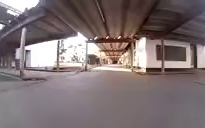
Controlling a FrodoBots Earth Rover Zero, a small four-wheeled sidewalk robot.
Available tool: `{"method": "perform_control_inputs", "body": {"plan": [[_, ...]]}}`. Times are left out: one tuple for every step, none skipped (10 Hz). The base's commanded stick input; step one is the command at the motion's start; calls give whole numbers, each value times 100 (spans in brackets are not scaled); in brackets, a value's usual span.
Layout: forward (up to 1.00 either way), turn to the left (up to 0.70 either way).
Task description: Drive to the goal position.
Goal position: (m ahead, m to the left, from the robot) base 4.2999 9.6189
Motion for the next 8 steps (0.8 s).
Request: {"method": "perform_control_inputs", "body": {"plan": [[70, 35], [70, 35], [70, 7], [70, 3], [70, 0], [70, 0], [70, 0], [70, 0]]}}
